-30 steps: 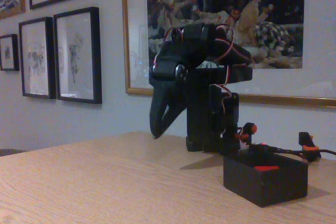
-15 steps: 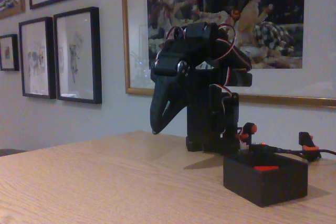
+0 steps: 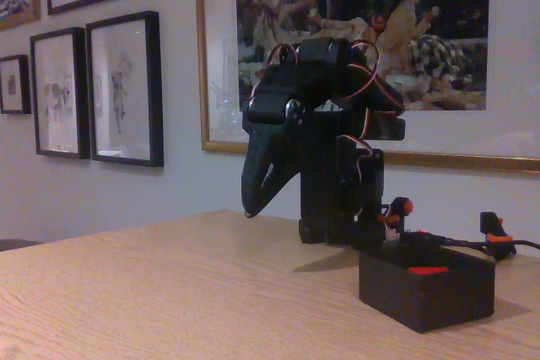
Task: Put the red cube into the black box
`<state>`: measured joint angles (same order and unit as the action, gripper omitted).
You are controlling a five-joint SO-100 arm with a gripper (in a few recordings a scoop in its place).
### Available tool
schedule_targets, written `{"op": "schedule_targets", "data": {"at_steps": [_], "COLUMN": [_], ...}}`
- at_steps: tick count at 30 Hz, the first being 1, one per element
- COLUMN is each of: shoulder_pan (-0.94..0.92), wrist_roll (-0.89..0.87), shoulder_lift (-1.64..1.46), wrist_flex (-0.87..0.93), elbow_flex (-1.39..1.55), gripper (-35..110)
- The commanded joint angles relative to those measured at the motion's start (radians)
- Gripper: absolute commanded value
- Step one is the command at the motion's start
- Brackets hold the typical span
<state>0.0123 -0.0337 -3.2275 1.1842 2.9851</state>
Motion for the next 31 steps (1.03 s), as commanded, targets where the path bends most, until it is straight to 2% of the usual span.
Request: {"op": "schedule_targets", "data": {"at_steps": [1,31], "shoulder_pan": [0.015,0.014], "wrist_roll": [-0.012,-0.012], "shoulder_lift": [-0.02,-0.052], "wrist_flex": [0.017,0.035], "elbow_flex": [0.002,0.006], "gripper": [-13,-12]}}
